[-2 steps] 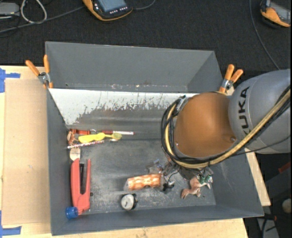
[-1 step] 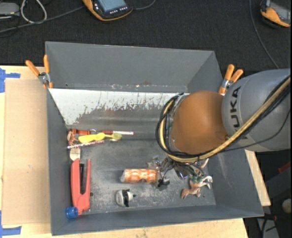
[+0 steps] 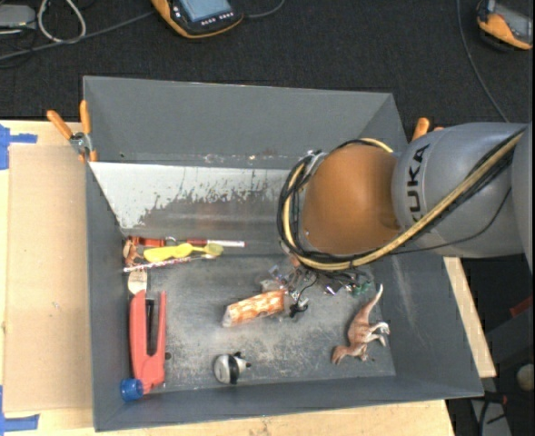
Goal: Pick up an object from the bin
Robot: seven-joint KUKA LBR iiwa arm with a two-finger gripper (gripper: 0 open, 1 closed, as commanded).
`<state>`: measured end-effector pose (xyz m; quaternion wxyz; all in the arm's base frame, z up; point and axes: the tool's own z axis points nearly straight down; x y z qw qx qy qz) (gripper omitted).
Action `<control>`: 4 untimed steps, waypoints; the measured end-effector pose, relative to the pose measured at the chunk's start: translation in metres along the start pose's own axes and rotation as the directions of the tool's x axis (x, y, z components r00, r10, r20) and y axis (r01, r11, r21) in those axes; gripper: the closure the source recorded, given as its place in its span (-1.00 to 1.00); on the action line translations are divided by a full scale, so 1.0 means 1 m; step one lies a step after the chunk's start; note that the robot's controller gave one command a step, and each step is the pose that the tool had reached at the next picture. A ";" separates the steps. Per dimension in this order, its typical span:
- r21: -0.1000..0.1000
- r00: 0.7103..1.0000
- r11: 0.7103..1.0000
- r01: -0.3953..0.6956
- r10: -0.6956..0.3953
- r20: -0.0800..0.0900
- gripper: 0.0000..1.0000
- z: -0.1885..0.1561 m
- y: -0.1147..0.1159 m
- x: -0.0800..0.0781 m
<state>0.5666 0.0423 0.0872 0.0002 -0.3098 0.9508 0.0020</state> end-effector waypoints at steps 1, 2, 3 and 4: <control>-0.007 0.999 0.999 -0.039 0.039 -0.011 1.00 -0.049 -0.001 0.001; -0.001 0.998 0.998 -0.057 0.057 0.002 1.00 -0.079 -0.011 -0.004; -0.012 0.994 0.994 0.112 -0.112 -0.011 1.00 -0.104 0.004 0.003; -0.003 0.999 0.999 0.041 -0.041 0.000 1.00 -0.178 -0.007 0.003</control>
Offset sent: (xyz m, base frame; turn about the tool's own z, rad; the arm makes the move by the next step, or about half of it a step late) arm 0.0524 -0.0481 -0.0172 -0.5782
